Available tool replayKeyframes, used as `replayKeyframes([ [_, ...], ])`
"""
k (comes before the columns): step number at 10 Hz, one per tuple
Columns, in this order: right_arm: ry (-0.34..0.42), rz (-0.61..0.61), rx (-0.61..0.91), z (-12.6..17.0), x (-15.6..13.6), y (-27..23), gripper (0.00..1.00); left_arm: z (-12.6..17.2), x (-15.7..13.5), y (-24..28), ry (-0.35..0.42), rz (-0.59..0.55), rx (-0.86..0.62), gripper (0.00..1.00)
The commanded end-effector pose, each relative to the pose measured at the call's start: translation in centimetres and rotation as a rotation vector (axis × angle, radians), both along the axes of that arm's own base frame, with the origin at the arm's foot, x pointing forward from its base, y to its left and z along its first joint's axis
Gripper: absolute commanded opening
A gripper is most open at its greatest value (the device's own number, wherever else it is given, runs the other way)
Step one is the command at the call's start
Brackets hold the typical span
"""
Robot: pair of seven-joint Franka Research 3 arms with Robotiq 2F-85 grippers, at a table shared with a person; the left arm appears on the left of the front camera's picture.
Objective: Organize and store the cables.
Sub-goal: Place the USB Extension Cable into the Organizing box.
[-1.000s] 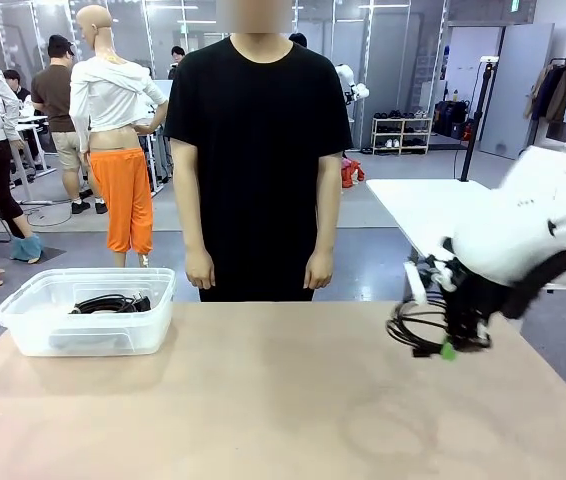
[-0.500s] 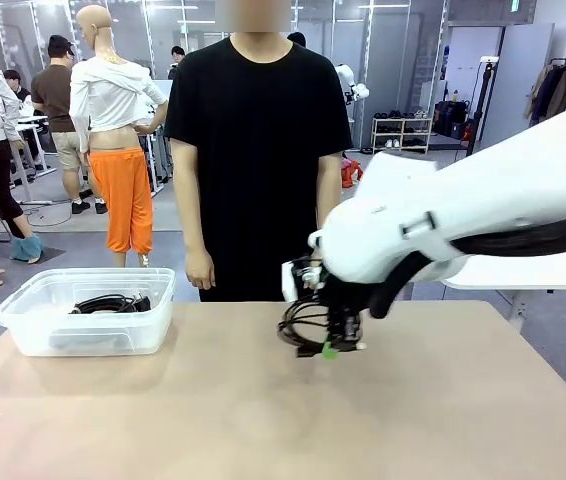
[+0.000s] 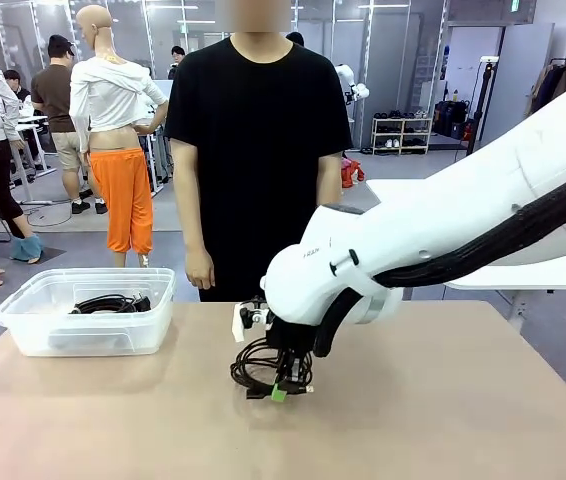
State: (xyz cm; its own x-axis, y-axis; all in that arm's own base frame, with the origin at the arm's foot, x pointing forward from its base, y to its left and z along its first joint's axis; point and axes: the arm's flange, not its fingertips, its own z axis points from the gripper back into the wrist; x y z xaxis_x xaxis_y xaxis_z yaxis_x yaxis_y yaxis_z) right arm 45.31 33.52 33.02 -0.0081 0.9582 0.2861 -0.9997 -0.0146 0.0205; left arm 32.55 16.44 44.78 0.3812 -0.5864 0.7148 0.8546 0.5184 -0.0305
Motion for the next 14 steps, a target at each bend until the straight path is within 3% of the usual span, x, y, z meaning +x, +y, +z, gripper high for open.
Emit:
replayKeyframes([
  [1,-0.005,-0.017,0.044,0.3,0.4,0.4,0.00,-0.2,-0.1,0.1,-0.017,-0.016,-0.021,1.00],
  [4,0.051,0.001,0.048,-0.8,0.0,0.6,0.00,-0.2,-0.1,0.1,-0.017,-0.016,-0.021,1.00],
  [5,0.053,0.002,0.050,-0.8,-0.1,0.6,0.29,-0.2,-0.1,0.1,-0.017,-0.016,-0.021,1.00],
  [6,0.055,-0.002,0.051,-0.9,-0.1,0.5,0.35,-0.2,-0.1,0.1,-0.017,-0.016,-0.021,1.00],
  [7,0.057,-0.006,0.054,-0.9,-0.1,0.3,0.57,-0.2,-0.1,0.1,-0.017,-0.016,-0.021,1.00],
  [8,0.051,-0.011,0.063,-0.7,-0.2,0.1,0.65,-0.2,-0.1,0.1,-0.017,-0.016,-0.021,1.00],
  [9,0.040,-0.017,0.070,-0.3,-0.2,-0.1,0.87,-0.2,-0.1,0.1,-0.017,-0.016,-0.021,1.00],
  [11,0.025,-0.042,0.093,0.5,-0.4,-1.5,1.00,-0.2,-0.1,0.1,-0.017,-0.016,-0.021,1.00],
  [12,0.022,-0.059,0.110,1.0,-0.4,-2.7,1.00,0.0,0.0,0.0,0.000,0.001,0.000,1.00],
  [14,0.001,-0.109,0.170,2.6,-0.7,-6.3,1.00,0.2,-0.1,-1.8,-0.002,-0.095,0.002,1.00],
])
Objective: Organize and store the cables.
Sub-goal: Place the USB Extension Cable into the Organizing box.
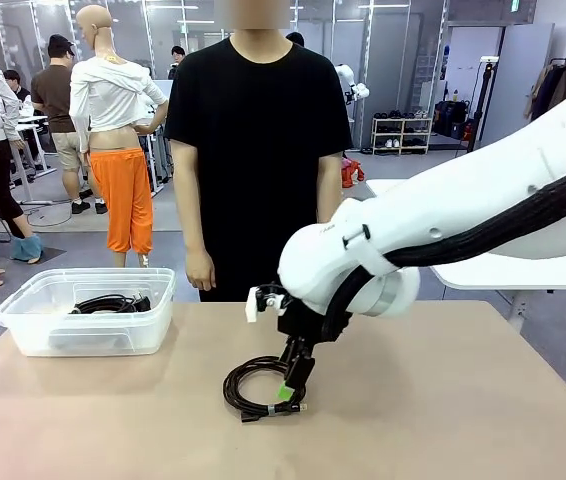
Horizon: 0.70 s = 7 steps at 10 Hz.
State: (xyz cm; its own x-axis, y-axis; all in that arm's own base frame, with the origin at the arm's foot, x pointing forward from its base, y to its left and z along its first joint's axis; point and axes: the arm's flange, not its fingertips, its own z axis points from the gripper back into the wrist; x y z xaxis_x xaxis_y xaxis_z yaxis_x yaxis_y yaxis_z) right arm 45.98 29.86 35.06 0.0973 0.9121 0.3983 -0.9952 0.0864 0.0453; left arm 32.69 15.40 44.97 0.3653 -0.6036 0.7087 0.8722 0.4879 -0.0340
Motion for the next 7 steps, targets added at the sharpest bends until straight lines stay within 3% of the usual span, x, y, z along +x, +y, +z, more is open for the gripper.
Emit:
replayKeyframes([
  [1,-0.034,-0.021,0.078,1.4,-1.8,-4.6,1.00,-0.1,-0.2,-0.7,-0.007,-0.083,0.004,1.00],
  [3,-0.044,0.017,0.157,3.0,-3.2,-10.6,1.00,-0.1,-0.2,-0.6,-0.013,-0.124,-0.005,1.00],
  [4,-0.054,-0.007,0.212,3.7,-4.1,-14.3,1.00,2.6,-0.2,-10.3,0.006,-0.126,0.047,1.00],
  [5,-0.064,-0.032,0.264,4.0,-4.7,-17.7,1.00,2.5,-0.2,-12.8,-0.035,-0.260,0.086,1.00],
  [7,-0.093,-0.088,0.350,4.4,-6.2,-25.0,1.00,2.7,-0.3,-19.1,-0.003,-0.231,0.127,1.00],
])
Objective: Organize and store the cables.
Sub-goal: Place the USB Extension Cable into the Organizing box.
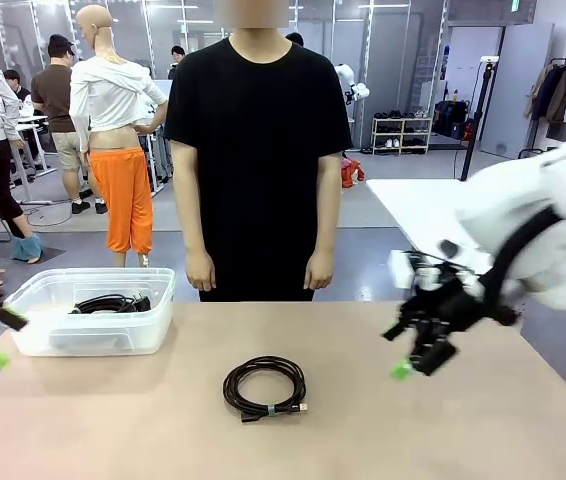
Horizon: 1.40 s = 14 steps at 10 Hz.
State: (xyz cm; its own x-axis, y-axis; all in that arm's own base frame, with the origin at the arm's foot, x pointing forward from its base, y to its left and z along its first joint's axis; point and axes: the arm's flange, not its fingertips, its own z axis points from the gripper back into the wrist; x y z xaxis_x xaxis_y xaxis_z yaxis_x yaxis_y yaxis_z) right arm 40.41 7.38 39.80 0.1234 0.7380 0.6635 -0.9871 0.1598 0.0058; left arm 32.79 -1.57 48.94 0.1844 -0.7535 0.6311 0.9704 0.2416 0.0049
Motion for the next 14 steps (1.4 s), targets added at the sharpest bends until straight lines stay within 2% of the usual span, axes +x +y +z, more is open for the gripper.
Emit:
replayKeyframes([
  [1,-0.021,-0.042,0.104,0.1,-1.8,-6.1,1.00,-0.3,-0.4,-5.3,0.012,0.042,0.044,1.00],
  [3,-0.052,-0.075,0.194,-0.3,-3.5,-12.3,1.00,-0.1,-0.3,-12.2,0.020,0.015,0.101,1.00],
  [5,-0.112,-0.109,0.330,-0.6,-5.8,-18.3,1.00,-1.2,0.0,-19.0,0.008,-0.010,0.180,1.00],
  [7,-0.144,-0.104,0.431,-1.5,-7.4,-22.1,1.00,-2.4,1.3,-24.3,-0.044,-0.045,0.230,1.00],
  [10,-0.201,-0.069,0.522,-3.2,-9.7,-25.3,1.00,-4.5,3.8,-30.4,-0.090,-0.098,0.297,1.00],
  [14,-0.274,-0.061,0.637,-4.6,-11.5,-27.0,1.00,-7.4,5.8,-33.8,-0.057,-0.143,0.343,1.00],
])
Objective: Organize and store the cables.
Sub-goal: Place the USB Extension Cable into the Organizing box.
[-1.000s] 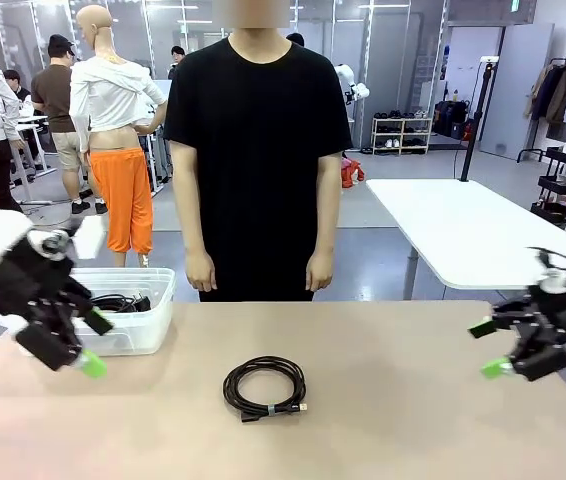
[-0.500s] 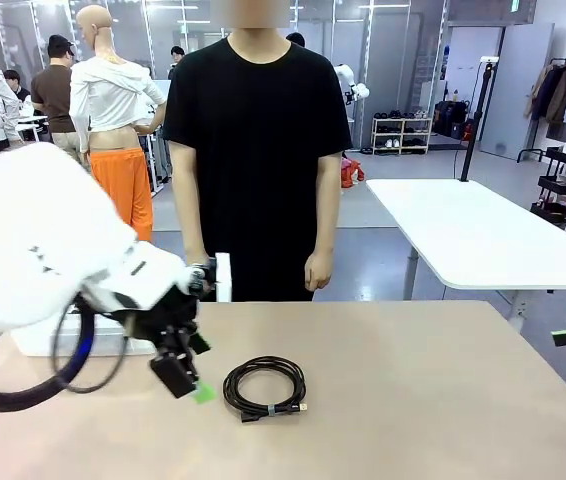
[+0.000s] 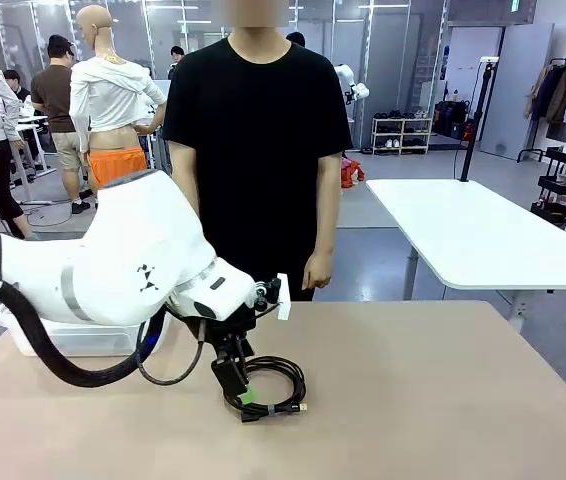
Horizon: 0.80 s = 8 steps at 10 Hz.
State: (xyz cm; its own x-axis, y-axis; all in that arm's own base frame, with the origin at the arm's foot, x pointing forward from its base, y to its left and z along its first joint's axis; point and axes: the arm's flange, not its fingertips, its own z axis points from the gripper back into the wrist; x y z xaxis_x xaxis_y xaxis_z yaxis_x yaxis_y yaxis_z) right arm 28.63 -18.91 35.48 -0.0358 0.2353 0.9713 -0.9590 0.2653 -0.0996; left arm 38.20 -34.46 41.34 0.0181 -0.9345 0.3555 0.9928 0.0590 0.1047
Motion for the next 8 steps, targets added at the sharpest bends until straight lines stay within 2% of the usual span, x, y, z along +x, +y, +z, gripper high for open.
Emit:
replayKeyframes([
  [1,-0.047,0.016,0.084,-0.6,0.3,-0.7,1.00,0.0,0.8,-0.7,-0.006,0.033,0.019,1.00],
  [2,0.000,0.000,0.000,0.0,0.0,0.0,1.00,0.1,0.6,0.1,0.041,-0.014,0.028,1.00],
  [3,0.000,0.000,0.000,0.0,0.0,0.0,1.00,-0.4,0.3,-0.3,0.006,0.002,0.006,1.00],
  [6,0.000,0.000,0.000,0.0,0.0,0.0,1.00,-0.4,0.3,-0.3,0.006,0.002,0.006,1.00],
  [7,0.000,0.000,0.000,0.0,0.0,0.0,1.00,-0.5,0.3,-0.3,0.014,-0.001,0.012,1.00],
  [8,0.000,0.000,0.000,0.0,0.0,0.0,1.00,-2.1,1.2,-1.0,0.059,0.040,-0.003,1.00],
])
